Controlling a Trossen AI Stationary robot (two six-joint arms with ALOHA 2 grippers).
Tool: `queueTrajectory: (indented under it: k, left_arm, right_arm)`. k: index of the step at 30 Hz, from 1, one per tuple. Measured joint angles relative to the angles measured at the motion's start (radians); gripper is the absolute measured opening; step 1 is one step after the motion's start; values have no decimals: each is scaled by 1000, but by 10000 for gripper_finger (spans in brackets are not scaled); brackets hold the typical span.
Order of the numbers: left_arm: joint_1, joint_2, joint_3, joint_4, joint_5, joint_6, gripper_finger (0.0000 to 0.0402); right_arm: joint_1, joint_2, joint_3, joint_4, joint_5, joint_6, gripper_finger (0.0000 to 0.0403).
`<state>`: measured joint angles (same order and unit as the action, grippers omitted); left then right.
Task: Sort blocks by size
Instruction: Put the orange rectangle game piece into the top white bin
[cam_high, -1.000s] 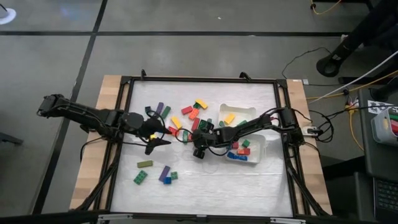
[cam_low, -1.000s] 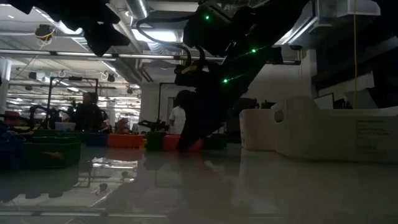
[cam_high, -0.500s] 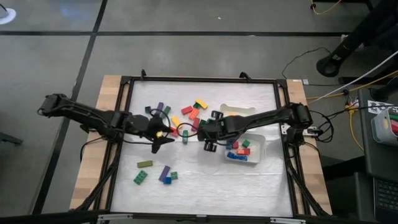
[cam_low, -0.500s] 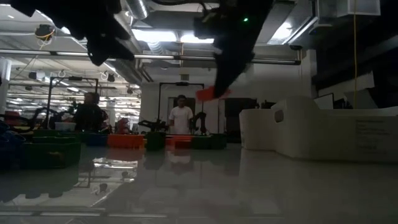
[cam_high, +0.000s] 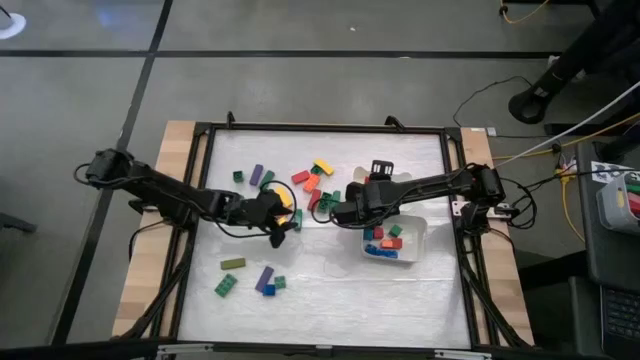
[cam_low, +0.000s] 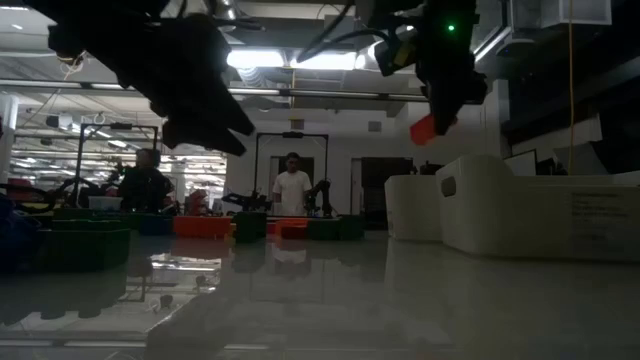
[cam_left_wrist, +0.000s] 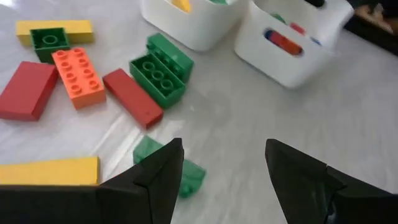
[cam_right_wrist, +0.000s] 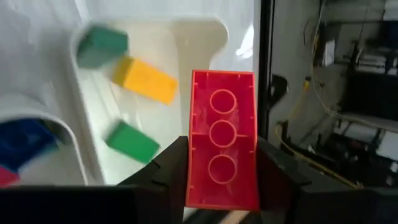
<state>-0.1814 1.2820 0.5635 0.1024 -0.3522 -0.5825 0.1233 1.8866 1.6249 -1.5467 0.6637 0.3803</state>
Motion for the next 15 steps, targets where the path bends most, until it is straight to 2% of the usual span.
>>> queueTrajectory:
  k: [6,10,15]
  left_arm:
    - [0,93,1,74,-81,-68,214]
    - [0,126,1,72,-84,-126,214]
    - [0,154,1,71,-83,-177,214]
  right_arm:
    - [-10,1,-25,-4,-18,6,153]
    - [-23,1,-61,-3,-31,7,182]
    - [-54,1,-104,0,-95,23,221]
